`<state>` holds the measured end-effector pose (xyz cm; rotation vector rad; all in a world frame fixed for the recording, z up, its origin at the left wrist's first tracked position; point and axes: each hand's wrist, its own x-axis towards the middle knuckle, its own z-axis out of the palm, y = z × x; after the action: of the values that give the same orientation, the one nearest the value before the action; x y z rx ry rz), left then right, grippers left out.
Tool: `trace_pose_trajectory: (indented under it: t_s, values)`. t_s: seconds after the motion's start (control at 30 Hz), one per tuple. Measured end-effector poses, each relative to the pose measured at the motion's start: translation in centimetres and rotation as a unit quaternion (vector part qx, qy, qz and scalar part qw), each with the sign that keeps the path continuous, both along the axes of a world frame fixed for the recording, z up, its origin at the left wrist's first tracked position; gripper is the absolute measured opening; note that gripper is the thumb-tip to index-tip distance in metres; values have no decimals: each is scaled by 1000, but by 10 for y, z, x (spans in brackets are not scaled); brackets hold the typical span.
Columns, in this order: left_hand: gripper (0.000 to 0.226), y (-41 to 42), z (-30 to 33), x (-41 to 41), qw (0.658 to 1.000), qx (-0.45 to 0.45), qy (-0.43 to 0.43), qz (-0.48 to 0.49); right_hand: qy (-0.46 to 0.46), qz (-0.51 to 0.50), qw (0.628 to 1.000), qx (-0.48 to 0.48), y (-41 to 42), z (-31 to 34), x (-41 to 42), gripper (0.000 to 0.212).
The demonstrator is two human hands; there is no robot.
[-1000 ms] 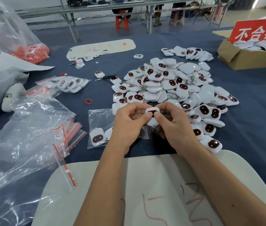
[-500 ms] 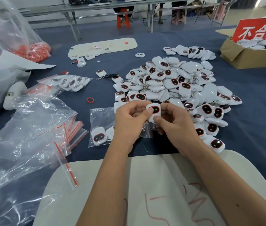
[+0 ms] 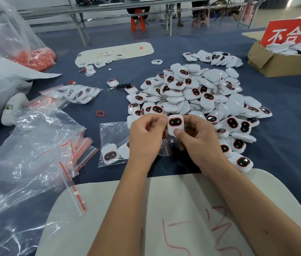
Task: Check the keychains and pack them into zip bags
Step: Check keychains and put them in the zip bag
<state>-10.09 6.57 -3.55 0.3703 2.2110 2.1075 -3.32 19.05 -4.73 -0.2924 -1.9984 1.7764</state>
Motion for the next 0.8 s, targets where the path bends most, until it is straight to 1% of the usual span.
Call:
trace_pose_trajectory:
  t_s: [0.07,0.13,0.2,0.27,0.33,0.4,0.5,0.63,0.73,0.8]
  values:
    - [18,2,-1,-1,998,-41,13,53,4,-27,999,-18,1,0,0,18]
    - [16,1,-2,1,988,-105,49,103,6,-36,999,-38,2,0,0,16]
    - [13,0,-1,3,976,-163,66,132,10,-40,998,-53,3,0,0,13]
    - [13,0,1,6,961,-231,68,137,12,-41,997,-58,4,0,-1,11]
    - [21,1,3,8,939,-312,74,128,10,-42,998,-54,4,0,-1,11]
    - [26,2,3,9,919,-366,83,119,8,-43,998,-53,3,0,-1,11]
    - [19,3,4,11,911,-388,77,116,4,-44,998,-44,3,0,-1,12]
    - [4,-1,8,10,919,-372,62,111,6,-42,998,-48,3,0,-1,12]
    - [16,-6,11,8,919,-378,63,97,17,-31,998,-58,3,-1,0,12]
    - [19,-8,12,5,924,-369,53,84,27,-22,996,-77,4,-1,0,10]
